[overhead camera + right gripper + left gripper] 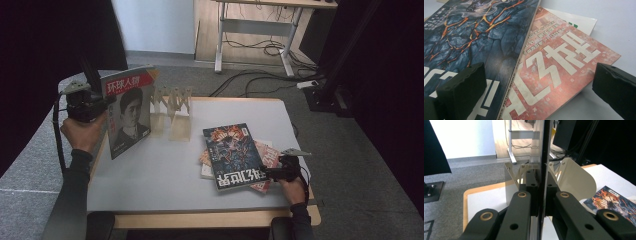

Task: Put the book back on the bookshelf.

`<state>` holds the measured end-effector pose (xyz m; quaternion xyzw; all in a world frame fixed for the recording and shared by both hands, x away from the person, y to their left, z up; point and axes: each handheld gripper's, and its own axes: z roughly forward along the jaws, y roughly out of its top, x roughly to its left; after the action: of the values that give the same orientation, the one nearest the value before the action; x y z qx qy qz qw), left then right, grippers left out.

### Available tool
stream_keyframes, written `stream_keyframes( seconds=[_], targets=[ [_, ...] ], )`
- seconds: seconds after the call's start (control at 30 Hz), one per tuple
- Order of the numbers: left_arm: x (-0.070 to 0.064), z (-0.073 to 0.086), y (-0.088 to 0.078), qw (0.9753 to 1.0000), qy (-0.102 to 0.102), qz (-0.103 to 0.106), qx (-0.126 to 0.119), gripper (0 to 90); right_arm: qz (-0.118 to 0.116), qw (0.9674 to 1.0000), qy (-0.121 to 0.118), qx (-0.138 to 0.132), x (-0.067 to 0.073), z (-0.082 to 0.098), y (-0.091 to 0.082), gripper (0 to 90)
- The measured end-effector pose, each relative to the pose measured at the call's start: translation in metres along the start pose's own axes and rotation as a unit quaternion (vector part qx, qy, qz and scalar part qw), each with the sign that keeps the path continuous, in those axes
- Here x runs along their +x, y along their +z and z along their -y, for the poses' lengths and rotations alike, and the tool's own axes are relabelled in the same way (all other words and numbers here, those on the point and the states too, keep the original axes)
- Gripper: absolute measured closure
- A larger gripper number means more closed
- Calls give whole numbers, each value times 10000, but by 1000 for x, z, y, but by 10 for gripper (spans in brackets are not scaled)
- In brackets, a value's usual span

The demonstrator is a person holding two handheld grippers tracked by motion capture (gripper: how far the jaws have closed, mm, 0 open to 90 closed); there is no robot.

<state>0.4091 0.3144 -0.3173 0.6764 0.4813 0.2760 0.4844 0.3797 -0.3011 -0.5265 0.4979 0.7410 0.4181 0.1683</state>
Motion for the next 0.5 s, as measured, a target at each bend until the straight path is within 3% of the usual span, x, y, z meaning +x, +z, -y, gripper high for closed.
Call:
stream_keyframes(
  seconds=[0.27,0.5],
  targets=[
    [-3,3,19,9998,8,-73,-196,869,-3,10000,5,-1,0,0,0,0],
    [0,17,29,9989,-3,-66,-459,868,-8,10000,5,-5,0,0,0,0]
  ],
)
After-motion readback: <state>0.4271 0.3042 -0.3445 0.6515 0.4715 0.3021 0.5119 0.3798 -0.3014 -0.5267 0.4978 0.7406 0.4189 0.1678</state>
